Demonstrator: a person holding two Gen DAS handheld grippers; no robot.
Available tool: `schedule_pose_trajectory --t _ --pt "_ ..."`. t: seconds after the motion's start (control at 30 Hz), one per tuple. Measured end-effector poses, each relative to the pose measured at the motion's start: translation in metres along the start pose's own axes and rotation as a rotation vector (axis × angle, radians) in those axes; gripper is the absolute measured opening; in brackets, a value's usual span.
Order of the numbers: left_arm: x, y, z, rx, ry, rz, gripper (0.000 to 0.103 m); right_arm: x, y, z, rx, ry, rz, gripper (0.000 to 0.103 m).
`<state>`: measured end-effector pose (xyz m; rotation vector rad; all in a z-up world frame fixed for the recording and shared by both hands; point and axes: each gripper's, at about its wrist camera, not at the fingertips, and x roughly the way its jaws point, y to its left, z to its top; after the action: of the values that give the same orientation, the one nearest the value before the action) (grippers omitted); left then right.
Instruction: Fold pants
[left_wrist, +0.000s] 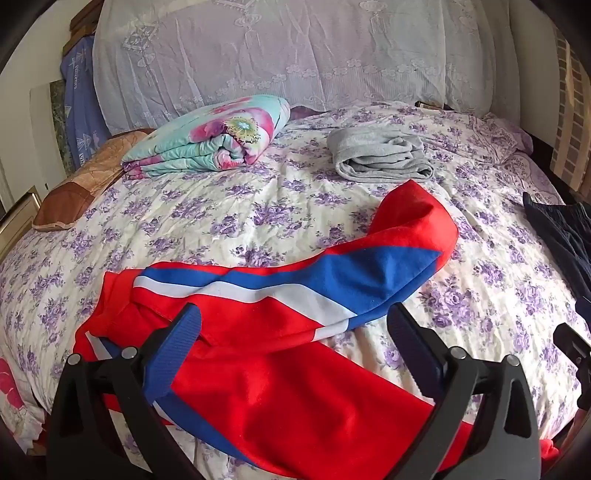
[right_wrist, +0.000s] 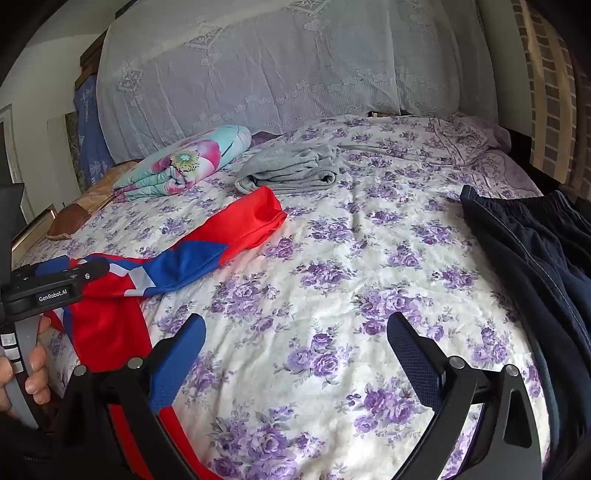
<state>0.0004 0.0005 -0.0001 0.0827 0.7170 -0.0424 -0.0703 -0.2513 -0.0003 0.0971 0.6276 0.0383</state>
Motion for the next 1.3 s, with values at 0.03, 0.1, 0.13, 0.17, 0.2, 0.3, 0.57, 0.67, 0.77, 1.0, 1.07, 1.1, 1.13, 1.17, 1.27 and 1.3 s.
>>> schedule_pose_trajectory --t 0.03,0.1,0.13,0.17,0.2,0.3,0.57,0.67,0.77,1.0,1.07,1.1,1.13,1.17,1.27,1.3 --pt "-0.0001 0.0001 0.0000 -0.002 -0.002 -0.001 0.098 -0.0001 0.0000 0.0002 0.000 0.000 0.000 0.099" --pt "-0.0003 0.0002 0.0000 0.000 -0.005 -0.001 0.098 -0.0002 0.0000 0.0006 0.001 -0.001 0.000 0.099" --pt "-0.0003 0.0002 0.0000 0.002 -0.006 0.000 0.098 -0.0003 0.0000 0.0007 0.002 -0.001 0.000 0.099" --pt "-0.0001 0.0003 0.0000 0.004 -0.007 0.000 0.098 -0.0005 0.0001 0.0009 0.003 -0.001 -0.001 0.099" --pt "0.0001 0.0005 0.0000 0.006 -0.007 0.000 0.098 -0.0007 0.0003 0.0010 0.003 -0.002 -0.003 0.099" --pt "0.0003 0.0003 -0.0001 0.002 -0.004 0.000 0.098 -0.0006 0.0004 0.0018 0.003 -0.001 -0.004 0.099" --pt "0.0008 0.0054 -0.0036 0.001 -0.001 -0.001 0.098 -0.0012 -0.0001 0.0035 0.006 0.000 0.001 0.099" --pt "0.0036 0.0030 -0.0039 -0.001 0.003 0.001 0.098 -0.0013 -0.0001 0.0042 0.007 0.002 0.000 0.099" --pt "0.0045 0.0047 -0.0045 -0.002 0.006 0.002 0.098 0.0018 -0.0051 0.0014 0.007 0.006 0.001 0.099" --pt "0.0070 0.0061 -0.0056 -0.007 0.013 0.002 0.098 0.0071 0.0018 -0.0023 0.000 0.019 0.001 0.099" --pt "0.0075 0.0063 -0.0057 -0.008 0.016 0.002 0.098 0.0072 0.0023 -0.0027 0.000 0.021 0.002 0.099" --pt "0.0077 0.0064 -0.0060 -0.009 0.017 0.002 0.098 0.0074 0.0025 -0.0027 0.000 0.022 0.002 0.099" --pt "0.0079 0.0065 -0.0061 -0.010 0.017 0.002 0.098 0.0074 0.0026 -0.0029 0.000 0.022 0.001 0.099" --pt "0.0081 0.0066 -0.0063 -0.010 0.018 0.003 0.098 0.0076 0.0028 -0.0032 0.000 0.023 0.001 0.099" --pt "0.0084 0.0069 -0.0064 -0.010 0.018 0.003 0.098 0.0079 0.0028 -0.0028 0.000 0.023 0.001 0.099" --pt "0.0084 0.0070 -0.0065 -0.010 0.019 0.002 0.098 0.0080 0.0026 -0.0027 0.000 0.024 0.001 0.099"
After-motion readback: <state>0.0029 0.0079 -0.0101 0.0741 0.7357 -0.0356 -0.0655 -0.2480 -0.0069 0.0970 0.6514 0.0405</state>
